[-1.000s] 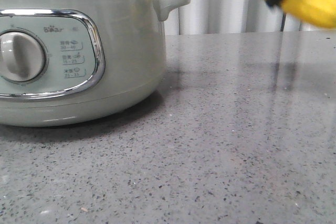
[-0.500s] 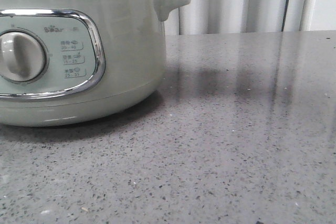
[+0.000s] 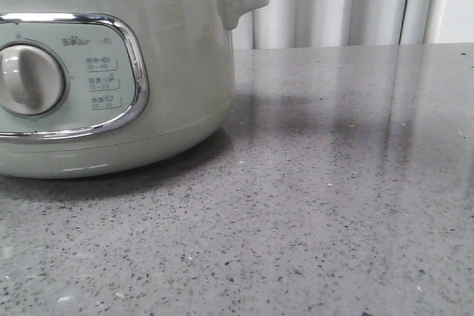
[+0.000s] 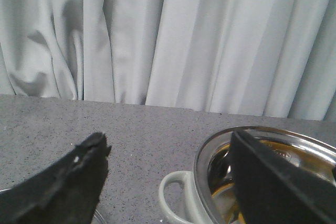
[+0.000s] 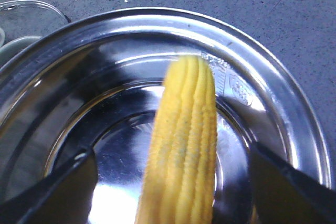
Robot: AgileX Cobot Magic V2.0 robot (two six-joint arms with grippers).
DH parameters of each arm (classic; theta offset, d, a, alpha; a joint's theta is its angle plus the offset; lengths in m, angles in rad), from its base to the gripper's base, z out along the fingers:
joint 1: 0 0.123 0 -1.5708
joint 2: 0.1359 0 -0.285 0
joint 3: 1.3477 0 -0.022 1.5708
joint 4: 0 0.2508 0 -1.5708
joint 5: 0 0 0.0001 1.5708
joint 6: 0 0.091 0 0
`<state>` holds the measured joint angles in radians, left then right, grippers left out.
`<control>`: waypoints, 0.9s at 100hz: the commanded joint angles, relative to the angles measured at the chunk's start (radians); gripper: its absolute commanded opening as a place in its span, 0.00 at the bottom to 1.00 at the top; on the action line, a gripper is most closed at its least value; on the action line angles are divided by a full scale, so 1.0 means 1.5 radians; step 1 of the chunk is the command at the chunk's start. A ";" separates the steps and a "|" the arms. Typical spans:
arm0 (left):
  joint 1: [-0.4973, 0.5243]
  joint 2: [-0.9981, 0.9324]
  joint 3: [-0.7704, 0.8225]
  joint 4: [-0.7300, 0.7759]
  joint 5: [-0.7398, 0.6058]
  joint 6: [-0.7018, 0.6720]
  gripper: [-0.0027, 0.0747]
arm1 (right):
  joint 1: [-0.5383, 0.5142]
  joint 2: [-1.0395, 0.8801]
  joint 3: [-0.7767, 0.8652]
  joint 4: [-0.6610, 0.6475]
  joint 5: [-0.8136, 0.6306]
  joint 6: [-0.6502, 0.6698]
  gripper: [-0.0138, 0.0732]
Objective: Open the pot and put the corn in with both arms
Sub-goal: 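Carry the corn over the open pot and lower it inside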
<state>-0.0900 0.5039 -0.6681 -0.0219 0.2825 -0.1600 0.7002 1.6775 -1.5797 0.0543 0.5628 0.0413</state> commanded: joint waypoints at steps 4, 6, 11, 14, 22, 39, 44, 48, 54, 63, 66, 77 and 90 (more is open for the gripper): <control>-0.005 0.004 -0.020 0.000 -0.050 -0.004 0.63 | 0.001 -0.067 -0.022 -0.003 -0.040 -0.008 0.81; -0.005 0.004 -0.020 0.000 -0.050 -0.004 0.63 | 0.001 -0.073 -0.022 -0.006 -0.040 -0.008 0.81; -0.005 0.004 -0.020 0.000 -0.049 -0.004 0.63 | 0.001 -0.098 -0.022 -0.016 -0.036 -0.008 0.78; -0.005 0.004 -0.020 0.000 -0.048 -0.004 0.63 | 0.001 -0.112 -0.022 -0.024 -0.030 -0.008 0.75; -0.005 0.004 -0.020 0.000 -0.043 -0.004 0.63 | 0.001 -0.152 -0.022 -0.052 0.002 -0.008 0.60; -0.005 0.004 -0.020 0.000 0.005 -0.004 0.42 | 0.001 -0.258 0.019 -0.134 0.068 -0.008 0.08; -0.007 0.004 -0.020 0.000 0.027 -0.004 0.32 | 0.001 -0.298 0.057 -0.150 0.050 -0.008 0.10; -0.013 0.002 -0.020 0.000 0.041 -0.004 0.23 | 0.001 -0.330 0.098 -0.154 0.033 -0.008 0.11; -0.032 -0.006 -0.020 0.000 0.069 -0.004 0.12 | 0.001 -0.393 0.171 -0.161 -0.006 -0.008 0.11; -0.063 -0.028 -0.018 0.000 0.104 0.008 0.01 | 0.001 -0.495 0.292 -0.187 -0.074 -0.008 0.11; -0.074 -0.039 -0.018 0.000 0.121 0.026 0.01 | 0.001 -0.528 0.331 -0.197 -0.095 -0.008 0.11; -0.103 -0.079 -0.015 0.000 0.154 0.087 0.01 | -0.003 -0.662 0.475 -0.235 -0.181 -0.008 0.11; -0.120 -0.125 0.007 0.000 0.145 0.095 0.01 | -0.017 -0.796 0.588 -0.262 -0.222 -0.008 0.11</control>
<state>-0.2508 0.3398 -0.6508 -0.0219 0.5695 -0.0334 0.6933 0.5890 -0.7618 -0.2898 0.3581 0.0389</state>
